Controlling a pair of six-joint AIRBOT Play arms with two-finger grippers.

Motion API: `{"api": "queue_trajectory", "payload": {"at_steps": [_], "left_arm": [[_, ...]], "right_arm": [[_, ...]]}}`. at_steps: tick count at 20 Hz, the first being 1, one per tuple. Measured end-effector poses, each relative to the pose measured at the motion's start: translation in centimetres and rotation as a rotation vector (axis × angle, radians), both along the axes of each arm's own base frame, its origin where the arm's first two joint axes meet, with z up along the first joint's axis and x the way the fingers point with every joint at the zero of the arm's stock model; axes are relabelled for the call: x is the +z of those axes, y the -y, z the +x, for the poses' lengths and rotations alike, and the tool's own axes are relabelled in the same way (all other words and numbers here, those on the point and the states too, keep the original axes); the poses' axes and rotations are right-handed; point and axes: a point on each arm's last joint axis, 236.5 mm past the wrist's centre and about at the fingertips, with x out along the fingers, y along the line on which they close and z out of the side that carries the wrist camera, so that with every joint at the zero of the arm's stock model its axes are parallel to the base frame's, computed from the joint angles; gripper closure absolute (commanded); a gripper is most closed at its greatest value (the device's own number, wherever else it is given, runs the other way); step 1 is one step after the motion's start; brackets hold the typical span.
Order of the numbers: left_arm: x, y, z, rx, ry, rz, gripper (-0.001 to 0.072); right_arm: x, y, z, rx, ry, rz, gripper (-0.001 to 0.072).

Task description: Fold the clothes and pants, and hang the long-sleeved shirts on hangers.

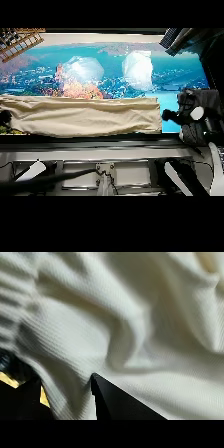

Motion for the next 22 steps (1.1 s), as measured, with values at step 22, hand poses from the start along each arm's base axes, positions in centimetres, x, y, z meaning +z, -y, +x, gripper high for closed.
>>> {"api": "queue_trajectory", "payload": {"at_steps": [22], "left_arm": [[13.8,33.9,19.0,-0.528,0.566,-0.476,0.0360]], "right_arm": [[-7.1,-2.2,4.3,0.043,-0.120,0.590,0.0151]]}}
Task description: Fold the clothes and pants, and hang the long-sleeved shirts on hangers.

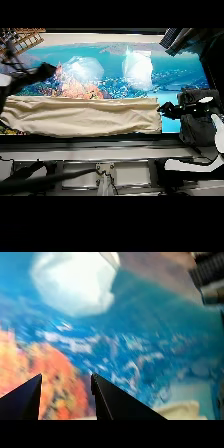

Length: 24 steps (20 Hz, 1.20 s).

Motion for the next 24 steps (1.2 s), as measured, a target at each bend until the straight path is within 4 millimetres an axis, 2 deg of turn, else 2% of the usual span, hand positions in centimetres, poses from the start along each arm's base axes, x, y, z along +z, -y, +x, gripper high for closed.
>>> {"api": "queue_trajectory", "payload": {"at_steps": [1,3,4,5,8,9,10,14,18,21,24], "left_arm": [[-0.4,2.1,-0.4,-0.046,-0.007,0.001,0.0360],[-1.3,6.0,-1.4,-0.134,-0.026,0.001,0.0360],[-1.8,7.9,-2.0,-0.175,-0.038,0.001,0.0360],[-2.4,9.5,-2.6,-0.212,-0.050,0.003,0.0368],[-4.8,13.8,-4.5,-0.316,-0.100,0.013,0.0377],[-5.7,15.1,-5.2,-0.348,-0.120,0.019,0.0503],[-6.8,16.3,-5.9,-0.378,-0.143,0.025,0.0681],[-11.5,21.1,-9.5,-0.500,-0.250,0.050,0.0684],[-15.9,26.2,-14.9,-0.623,-0.374,0.068,0.0684],[-17.7,30.1,-18.4,-0.708,-0.428,0.068,0.0684],[-18.5,34.1,-20.9,-0.773,-0.444,0.051,0.0684]], "right_arm": [[-0.2,-1.0,-0.3,0.004,-0.004,0.030,0.0174],[-0.7,-2.9,-1.1,0.026,-0.017,0.061,0.0439],[-1.1,-3.6,-1.3,0.043,-0.019,0.060,0.0596],[-1.4,-4.2,-1.5,0.060,-0.019,0.056,0.0680],[-1.1,-5.0,-1.2,0.074,0.002,0.045,0.0680],[-0.9,-4.7,-1.0,0.071,0.012,0.024,0.0680],[-0.5,-4.1,-0.8,0.060,0.018,-0.002,0.0680],[3.2,-2.2,0.5,0.002,0.031,-0.056,0.0680],[7.7,-0.4,0.2,-0.006,-0.020,-0.120,0.0680],[11.9,0.6,-0.3,0.010,-0.040,-0.165,0.0681],[16.6,1.5,-0.4,0.003,-0.014,-0.227,0.0681]]}}
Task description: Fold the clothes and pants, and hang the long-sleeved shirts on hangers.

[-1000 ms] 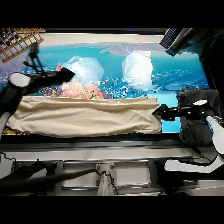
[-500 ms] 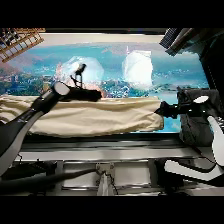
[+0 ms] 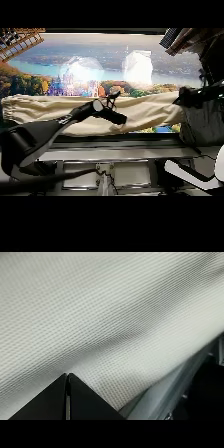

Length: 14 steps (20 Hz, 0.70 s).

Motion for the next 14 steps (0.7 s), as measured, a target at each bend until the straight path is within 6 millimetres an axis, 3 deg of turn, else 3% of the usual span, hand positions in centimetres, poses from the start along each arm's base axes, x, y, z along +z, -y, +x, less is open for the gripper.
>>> {"api": "queue_trajectory", "payload": {"at_steps": [4,8,11,14], "left_arm": [[0.3,5.5,-1.6,-0.041,0.010,-0.058,0.0684],[0.5,9.4,-2.7,-0.064,0.004,-0.109,0.0683],[1.2,9.3,-2.9,-0.101,-0.032,-0.120,0.0683],[4.2,6.9,-0.4,-0.150,-0.014,-0.155,0.0684]], "right_arm": [[4.9,1.2,-0.3,-0.014,0.048,-0.082,0.0681],[6.9,1.4,-1.4,-0.014,0.036,-0.109,0.0680],[7.2,2.0,-1.6,-0.026,0.032,-0.136,0.0680],[7.3,2.4,-0.8,-0.040,0.062,-0.158,0.0681]]}}
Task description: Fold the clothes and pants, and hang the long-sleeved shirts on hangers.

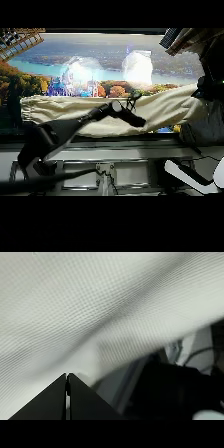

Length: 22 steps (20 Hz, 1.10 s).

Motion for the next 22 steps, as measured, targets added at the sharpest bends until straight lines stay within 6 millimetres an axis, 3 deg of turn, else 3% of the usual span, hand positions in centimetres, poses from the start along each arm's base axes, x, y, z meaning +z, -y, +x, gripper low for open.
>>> {"api": "queue_trajectory", "payload": {"at_steps": [4,8,12,16,19,22], "left_arm": [[6.7,-6.3,4.5,-0.003,0.056,-0.059,0.0684],[13.6,-14.2,7.2,0.099,0.140,-0.107,0.0684],[18.7,-20.6,5.6,0.216,0.193,-0.143,0.0683],[22.2,-24.7,1.7,0.291,0.253,-0.175,0.0683],[23.4,-26.9,-0.8,0.342,0.303,-0.168,0.0683],[22.8,-29.5,-2.6,0.392,0.350,-0.073,0.0683]], "right_arm": [[0.0,-1.3,1.0,0.034,0.022,-0.011,0.0682],[0.2,-5.1,3.1,0.086,0.075,-0.021,0.0683],[-1.0,-11.2,4.3,0.159,0.082,-0.023,0.0683],[-4.2,-18.9,4.0,0.231,0.048,-0.009,0.0683],[-6.1,-26.1,3.6,0.290,0.080,0.030,0.0683],[-8.0,-32.7,3.2,0.340,0.126,0.081,0.0682]]}}
